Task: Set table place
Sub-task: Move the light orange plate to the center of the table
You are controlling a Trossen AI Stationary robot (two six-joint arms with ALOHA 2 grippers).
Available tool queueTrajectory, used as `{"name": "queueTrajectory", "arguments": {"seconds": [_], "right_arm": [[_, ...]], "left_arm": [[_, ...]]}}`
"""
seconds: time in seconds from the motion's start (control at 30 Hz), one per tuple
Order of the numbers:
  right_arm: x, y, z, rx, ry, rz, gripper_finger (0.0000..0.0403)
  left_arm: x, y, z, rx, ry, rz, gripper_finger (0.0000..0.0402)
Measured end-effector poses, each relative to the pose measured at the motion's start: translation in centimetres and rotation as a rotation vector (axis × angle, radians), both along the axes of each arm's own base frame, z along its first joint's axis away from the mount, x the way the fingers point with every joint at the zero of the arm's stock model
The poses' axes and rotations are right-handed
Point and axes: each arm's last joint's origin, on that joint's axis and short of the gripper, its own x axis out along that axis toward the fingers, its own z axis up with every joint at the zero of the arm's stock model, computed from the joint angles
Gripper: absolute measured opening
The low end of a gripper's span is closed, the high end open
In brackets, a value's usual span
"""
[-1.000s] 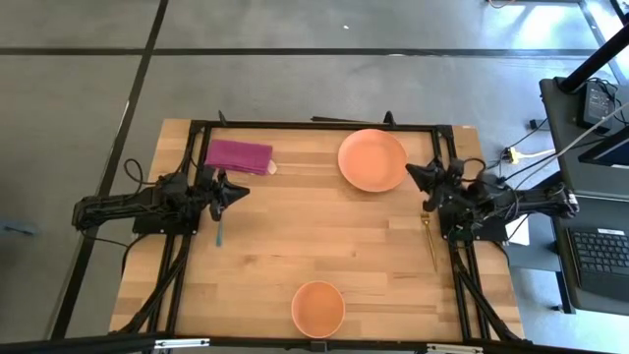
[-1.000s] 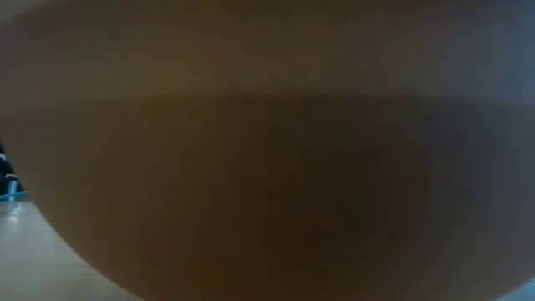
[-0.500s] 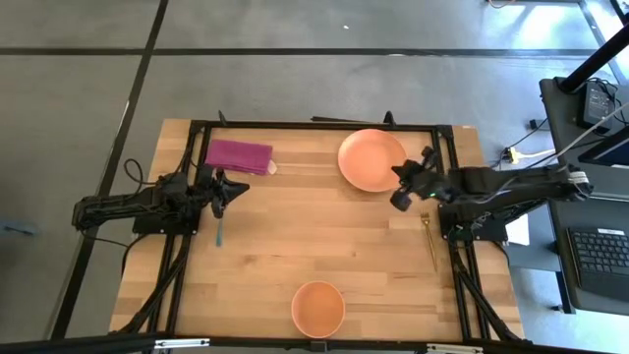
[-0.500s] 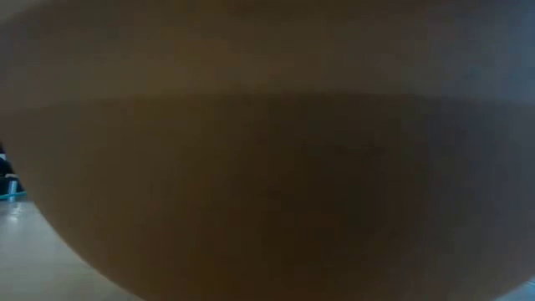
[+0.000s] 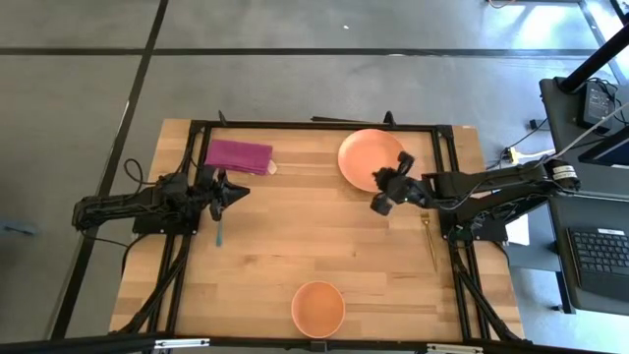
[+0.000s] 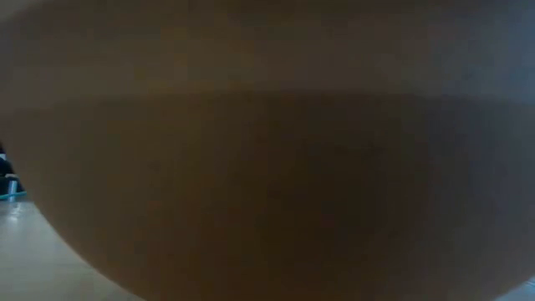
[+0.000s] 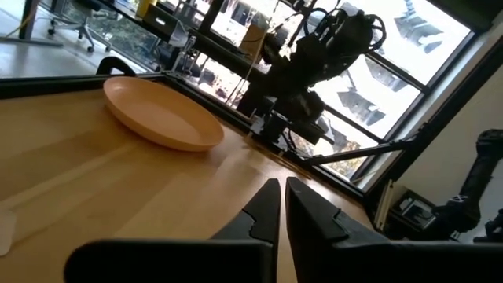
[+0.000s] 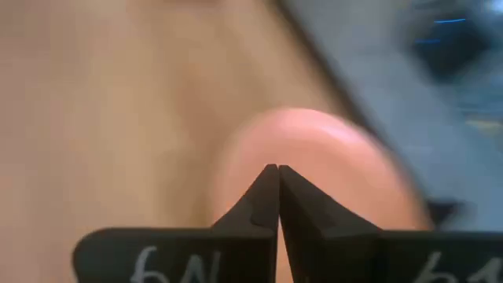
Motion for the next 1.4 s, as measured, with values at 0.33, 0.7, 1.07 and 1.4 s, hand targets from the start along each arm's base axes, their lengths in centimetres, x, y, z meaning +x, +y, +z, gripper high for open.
{"name": "queueTrajectory", "arguments": {"seconds": [0.33,0.7,1.07,1.4], "right_arm": [[0.5,-2.8,-0.9,0.066,0.053,-0.009,0.01],[1.8,-4.8,-4.4,0.411,0.145,0.121,0.0176],[2.9,-6.1,-7.7,0.351,0.274,0.059,0.0166],[3.2,-7.2,-9.8,0.383,0.319,-0.018,0.0164]], "left_arm": [[0.0,0.0,0.0,-0.043,-0.006,-0.004,0.0003],[0.0,0.0,0.0,-0.047,-0.006,-0.004,0.0021],[0.0,0.0,0.0,-0.046,-0.006,-0.004,0.0005],[0.0,0.0,0.0,-0.046,-0.005,-0.004,0.0012]]}}
